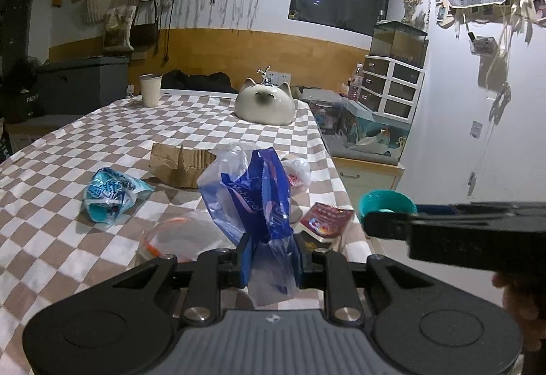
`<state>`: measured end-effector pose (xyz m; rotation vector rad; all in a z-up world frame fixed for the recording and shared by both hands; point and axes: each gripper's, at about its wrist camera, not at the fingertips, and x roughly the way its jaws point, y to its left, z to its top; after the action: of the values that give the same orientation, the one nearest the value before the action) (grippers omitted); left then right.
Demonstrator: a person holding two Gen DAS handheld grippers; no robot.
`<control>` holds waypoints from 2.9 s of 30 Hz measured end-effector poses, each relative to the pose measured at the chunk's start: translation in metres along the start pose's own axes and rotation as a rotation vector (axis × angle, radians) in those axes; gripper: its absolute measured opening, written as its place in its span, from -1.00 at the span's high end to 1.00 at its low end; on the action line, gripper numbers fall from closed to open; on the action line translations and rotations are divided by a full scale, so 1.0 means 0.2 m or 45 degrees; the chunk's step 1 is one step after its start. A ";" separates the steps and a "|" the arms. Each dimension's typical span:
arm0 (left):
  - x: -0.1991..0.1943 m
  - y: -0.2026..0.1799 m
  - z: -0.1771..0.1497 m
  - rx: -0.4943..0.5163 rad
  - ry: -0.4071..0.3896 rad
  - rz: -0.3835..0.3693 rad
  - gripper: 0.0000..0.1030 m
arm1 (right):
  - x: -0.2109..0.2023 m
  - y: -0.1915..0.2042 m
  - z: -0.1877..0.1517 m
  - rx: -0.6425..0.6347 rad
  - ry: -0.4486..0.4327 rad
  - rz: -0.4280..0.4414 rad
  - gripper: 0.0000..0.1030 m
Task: Collect trash
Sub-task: 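Grasp the blue plastic bag with left tool while right tool grasps teal cap, then carry the blue bag and teal cap with both tools over the wastebasket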
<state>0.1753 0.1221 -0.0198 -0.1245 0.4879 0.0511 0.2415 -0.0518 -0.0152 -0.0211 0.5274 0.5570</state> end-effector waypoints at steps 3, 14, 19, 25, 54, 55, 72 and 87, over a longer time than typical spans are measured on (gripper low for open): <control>-0.08 -0.02 -0.02 -0.001 -0.004 -0.002 0.52 | -0.11 0.00 -0.06 0.023 -0.006 -0.017 0.04; -0.30 -0.11 -0.13 0.001 -0.028 -0.017 0.52 | -0.49 -0.04 -0.24 0.061 -0.071 -0.081 0.04; -0.38 -0.17 -0.14 0.008 -0.057 -0.033 0.52 | -0.63 -0.07 -0.29 0.060 -0.096 -0.120 0.03; -0.42 -0.25 -0.15 0.028 -0.077 -0.063 0.52 | -0.76 -0.13 -0.35 0.090 -0.121 -0.170 0.04; -0.01 -0.98 -0.42 0.259 0.152 -0.370 0.52 | -0.87 -0.75 -0.79 0.383 -0.015 -0.433 0.04; 0.02 -1.00 -0.44 0.264 0.167 -0.378 0.52 | -0.86 -0.78 -0.82 0.400 0.000 -0.442 0.04; 0.68 -1.10 -0.95 0.247 0.553 -0.395 0.52 | -0.39 -1.15 -1.39 0.791 0.246 -0.490 0.04; 1.35 -0.95 -1.40 0.130 0.770 -0.314 0.52 | 0.34 -1.33 -1.78 1.217 0.289 -0.568 0.04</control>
<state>0.2996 -0.0977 -0.3715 -0.0980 1.0734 -0.2607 0.2577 -0.3012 -0.3884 0.6984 0.9386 -0.1737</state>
